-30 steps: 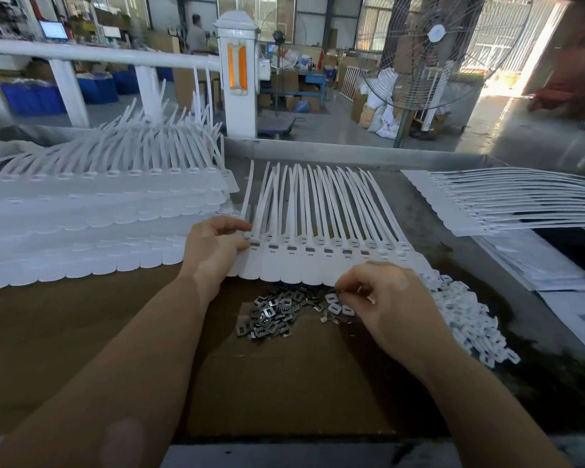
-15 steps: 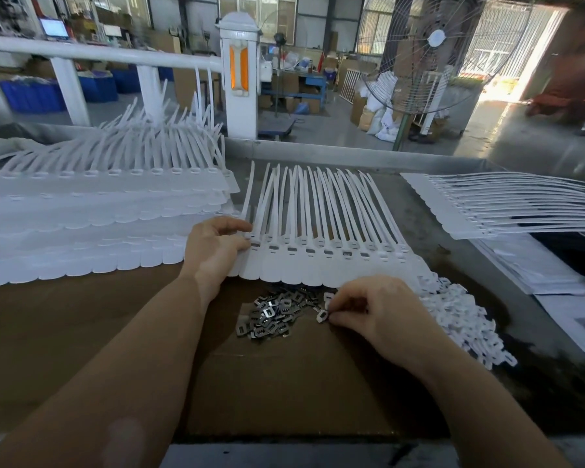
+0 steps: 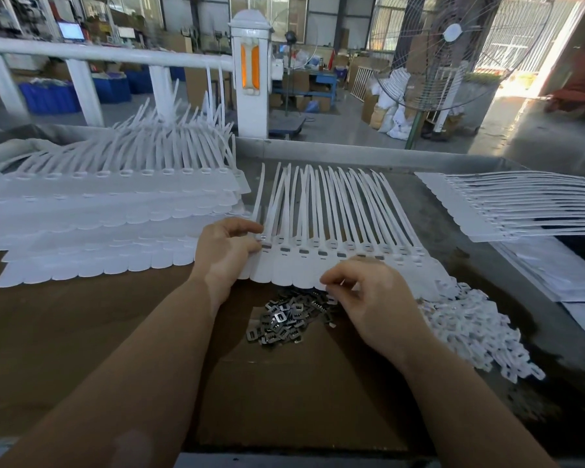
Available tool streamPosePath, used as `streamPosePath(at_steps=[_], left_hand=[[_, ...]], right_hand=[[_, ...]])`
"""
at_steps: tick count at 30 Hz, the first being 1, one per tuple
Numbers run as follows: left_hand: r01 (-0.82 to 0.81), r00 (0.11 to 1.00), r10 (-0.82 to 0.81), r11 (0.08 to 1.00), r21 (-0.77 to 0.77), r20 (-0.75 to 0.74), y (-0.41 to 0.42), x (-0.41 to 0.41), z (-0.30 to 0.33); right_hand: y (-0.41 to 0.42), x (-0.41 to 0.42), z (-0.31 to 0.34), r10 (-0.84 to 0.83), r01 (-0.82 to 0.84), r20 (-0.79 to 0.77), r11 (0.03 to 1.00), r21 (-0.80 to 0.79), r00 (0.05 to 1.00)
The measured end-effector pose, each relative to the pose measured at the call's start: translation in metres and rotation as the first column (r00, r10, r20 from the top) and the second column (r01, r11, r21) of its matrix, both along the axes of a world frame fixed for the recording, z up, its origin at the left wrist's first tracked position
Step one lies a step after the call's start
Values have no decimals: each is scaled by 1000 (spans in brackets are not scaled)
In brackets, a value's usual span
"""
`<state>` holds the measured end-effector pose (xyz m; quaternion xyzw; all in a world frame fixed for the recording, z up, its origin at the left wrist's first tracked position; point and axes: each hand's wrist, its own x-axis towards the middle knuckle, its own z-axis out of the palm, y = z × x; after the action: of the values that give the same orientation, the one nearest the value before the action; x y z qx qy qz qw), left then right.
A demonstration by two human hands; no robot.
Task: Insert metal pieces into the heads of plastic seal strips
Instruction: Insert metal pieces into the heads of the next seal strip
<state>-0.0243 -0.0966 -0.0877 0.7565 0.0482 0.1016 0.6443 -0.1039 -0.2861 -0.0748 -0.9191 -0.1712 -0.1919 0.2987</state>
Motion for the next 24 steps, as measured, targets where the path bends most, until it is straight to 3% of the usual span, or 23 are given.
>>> streamPosePath(at_steps=[5, 14, 24], left_hand=[[1, 1000, -1, 1000, -5, -2, 1, 0, 1], [2, 1000, -2, 1000, -1, -13, 1, -2, 0], [-7, 1000, 7, 1000, -3, -29, 0, -1, 2]], right_hand=[[-7, -2, -3, 37, -37, 11, 999, -2, 999], [-8, -3, -4, 38, -50, -82, 987, -154, 996], [-7, -3, -2, 78, -88, -119, 993, -77, 990]])
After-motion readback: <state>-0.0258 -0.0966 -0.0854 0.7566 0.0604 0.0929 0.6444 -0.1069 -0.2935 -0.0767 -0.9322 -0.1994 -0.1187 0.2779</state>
